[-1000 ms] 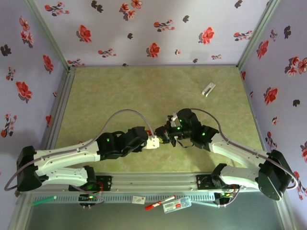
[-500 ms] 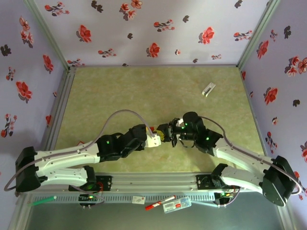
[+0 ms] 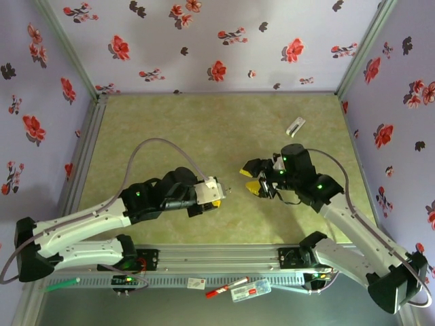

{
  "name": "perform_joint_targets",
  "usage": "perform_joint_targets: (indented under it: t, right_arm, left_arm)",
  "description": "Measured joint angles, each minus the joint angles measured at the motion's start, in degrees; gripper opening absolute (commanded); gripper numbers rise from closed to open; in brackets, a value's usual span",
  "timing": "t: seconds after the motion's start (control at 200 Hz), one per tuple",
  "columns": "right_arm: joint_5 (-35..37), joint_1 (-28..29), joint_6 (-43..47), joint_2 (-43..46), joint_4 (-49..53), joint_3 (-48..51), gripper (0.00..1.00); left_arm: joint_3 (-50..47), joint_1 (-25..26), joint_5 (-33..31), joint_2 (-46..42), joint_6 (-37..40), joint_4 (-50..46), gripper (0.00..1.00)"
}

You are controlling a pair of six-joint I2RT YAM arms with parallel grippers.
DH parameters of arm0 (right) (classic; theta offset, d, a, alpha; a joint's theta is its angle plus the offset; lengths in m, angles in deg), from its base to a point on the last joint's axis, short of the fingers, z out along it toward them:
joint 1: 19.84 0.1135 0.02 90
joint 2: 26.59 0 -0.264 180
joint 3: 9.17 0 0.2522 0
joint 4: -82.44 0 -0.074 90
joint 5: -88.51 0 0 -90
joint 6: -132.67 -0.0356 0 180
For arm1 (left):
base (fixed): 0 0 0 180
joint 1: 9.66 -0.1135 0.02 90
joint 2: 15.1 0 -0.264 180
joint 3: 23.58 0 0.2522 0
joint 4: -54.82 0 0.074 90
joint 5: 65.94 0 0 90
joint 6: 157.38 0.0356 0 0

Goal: Unlock with the key

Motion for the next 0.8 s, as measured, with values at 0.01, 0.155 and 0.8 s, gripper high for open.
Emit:
perform_joint_targets:
  t: [0.01,0.155,0.8]
  right_arm:
    - [-0.1,0.0,0.3,0.0,0.2,-0.1,0.59]
    - [-2.4,0.3,6.7,-1.2,2.8,-2.1,0.59]
    - [-2.4,10.6,17.6,2.5,2.4,-3.9,0.58]
  left_arm:
    - [0.0,-0.1,0.3,0.0,0.0,-0.1,0.00]
    - [0.6,-1.2,3.7,1.0,-1.3,-1.2,0.00]
    - [3.0,-4.2,11.9,4.2,-4.3,-1.8,0.00]
